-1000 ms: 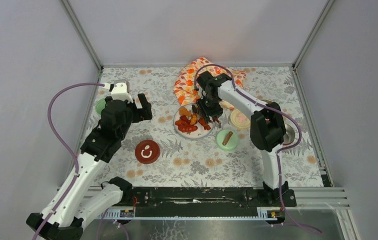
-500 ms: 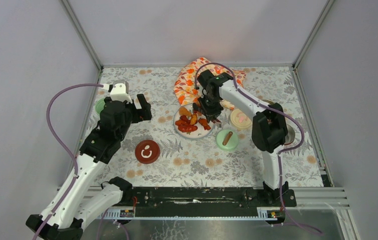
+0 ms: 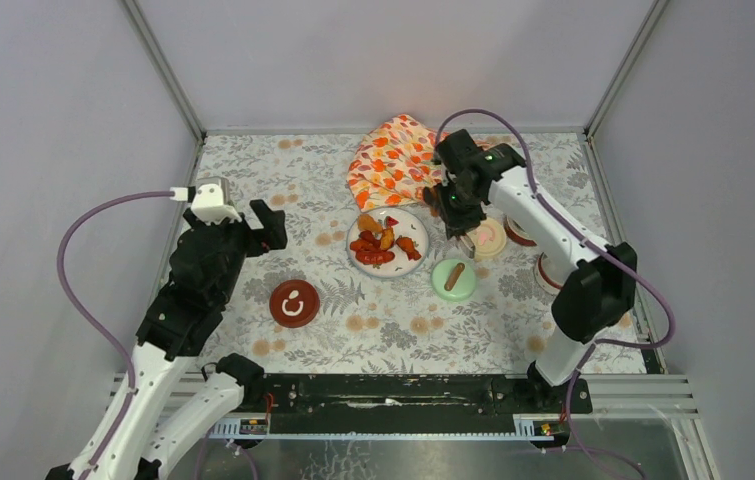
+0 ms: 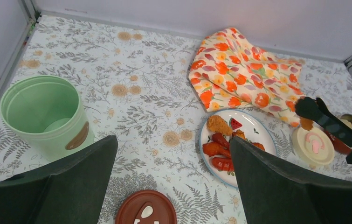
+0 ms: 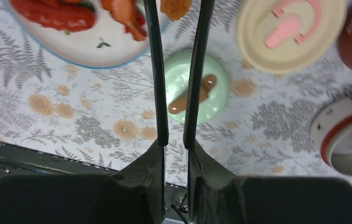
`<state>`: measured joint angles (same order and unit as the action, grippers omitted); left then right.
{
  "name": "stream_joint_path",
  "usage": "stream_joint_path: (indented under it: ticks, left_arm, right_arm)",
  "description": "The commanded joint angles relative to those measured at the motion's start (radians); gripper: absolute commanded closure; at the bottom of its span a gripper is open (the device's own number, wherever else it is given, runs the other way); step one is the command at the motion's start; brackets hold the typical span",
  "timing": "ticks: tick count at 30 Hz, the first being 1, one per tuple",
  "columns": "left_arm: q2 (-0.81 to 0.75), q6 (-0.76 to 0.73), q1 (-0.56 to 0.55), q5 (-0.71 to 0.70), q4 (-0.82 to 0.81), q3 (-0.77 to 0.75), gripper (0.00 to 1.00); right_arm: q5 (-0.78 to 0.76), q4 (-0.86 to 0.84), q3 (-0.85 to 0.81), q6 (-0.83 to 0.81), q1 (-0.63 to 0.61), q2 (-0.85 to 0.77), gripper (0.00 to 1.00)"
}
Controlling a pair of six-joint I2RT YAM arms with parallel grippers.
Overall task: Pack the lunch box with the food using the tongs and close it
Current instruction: Place the fake food in the packing box.
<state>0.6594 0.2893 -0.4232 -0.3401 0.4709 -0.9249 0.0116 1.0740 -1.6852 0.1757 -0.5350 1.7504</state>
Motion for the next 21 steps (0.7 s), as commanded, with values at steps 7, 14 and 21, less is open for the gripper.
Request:
stream_joint_path:
  ticks: [7,14,21]
  left_arm:
    - [-0.075,-0.016,0.002,-0.058,-0.069,0.047,0.02]
    - [-0.090,-0.017,-0.039,-0.106,-0.070,0.061,0.02]
    - [-0.098,-0.025,-0.096,-0.146,-0.073,0.070,0.02]
  right_arm:
    - [-0.139,0.060,0.210,0.126,0.171,-0.262,0.86]
    - [-0.150,0.054,0.366,0.182,0.304,-0.383,0.86]
    - [-0.135,0.026,0.470,0.235,0.453,-0.487,0.85]
